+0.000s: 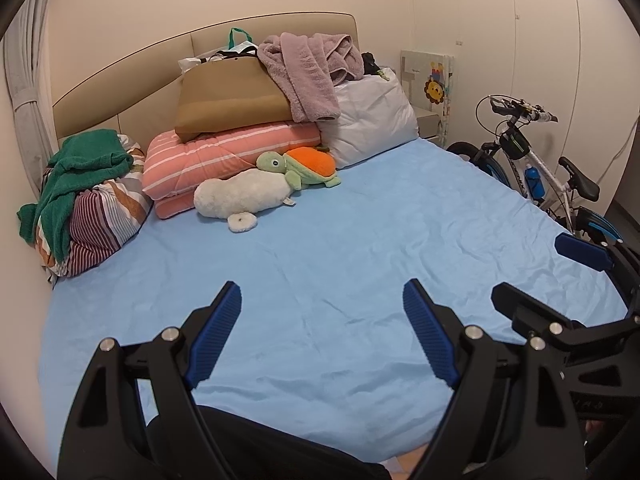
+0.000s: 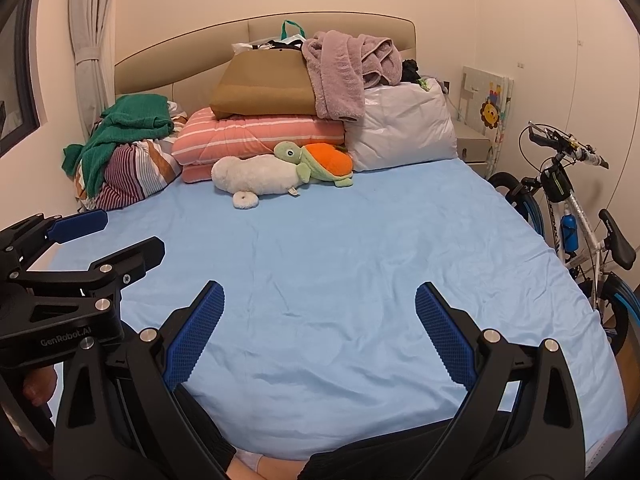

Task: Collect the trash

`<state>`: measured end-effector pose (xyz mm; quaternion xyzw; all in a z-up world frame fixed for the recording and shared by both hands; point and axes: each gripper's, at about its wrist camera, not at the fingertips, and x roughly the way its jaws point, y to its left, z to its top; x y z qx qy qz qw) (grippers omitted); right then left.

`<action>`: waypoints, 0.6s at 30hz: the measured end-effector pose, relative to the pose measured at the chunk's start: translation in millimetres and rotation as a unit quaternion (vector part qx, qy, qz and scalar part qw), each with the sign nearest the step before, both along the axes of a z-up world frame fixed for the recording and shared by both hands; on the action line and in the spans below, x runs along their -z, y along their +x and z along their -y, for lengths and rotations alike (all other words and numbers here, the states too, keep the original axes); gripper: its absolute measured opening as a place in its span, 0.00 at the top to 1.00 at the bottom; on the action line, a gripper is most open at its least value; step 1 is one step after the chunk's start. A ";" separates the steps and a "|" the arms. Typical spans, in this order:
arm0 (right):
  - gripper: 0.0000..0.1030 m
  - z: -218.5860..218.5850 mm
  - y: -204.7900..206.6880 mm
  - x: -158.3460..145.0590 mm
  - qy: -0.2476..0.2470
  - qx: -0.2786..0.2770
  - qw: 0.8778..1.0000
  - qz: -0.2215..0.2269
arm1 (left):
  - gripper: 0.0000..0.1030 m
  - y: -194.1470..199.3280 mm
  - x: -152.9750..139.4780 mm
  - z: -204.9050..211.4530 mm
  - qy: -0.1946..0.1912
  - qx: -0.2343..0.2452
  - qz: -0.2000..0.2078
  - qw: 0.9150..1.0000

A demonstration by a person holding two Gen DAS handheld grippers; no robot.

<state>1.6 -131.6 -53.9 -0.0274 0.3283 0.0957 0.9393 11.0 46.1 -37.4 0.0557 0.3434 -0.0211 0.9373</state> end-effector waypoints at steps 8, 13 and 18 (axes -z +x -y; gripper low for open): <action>0.10 0.3 -0.1 0.1 0.001 0.000 1.000 0.000 | 0.19 1.1 0.3 -0.9 -0.001 0.004 0.003 1.000; 0.10 0.7 0.7 -1.9 0.001 0.003 1.000 0.001 | 0.19 0.8 -0.2 -0.4 0.001 0.005 0.005 1.000; 0.10 1.6 2.4 -4.2 0.002 0.007 1.000 0.003 | 0.19 -1.2 -2.1 1.6 -0.007 -0.001 0.008 1.000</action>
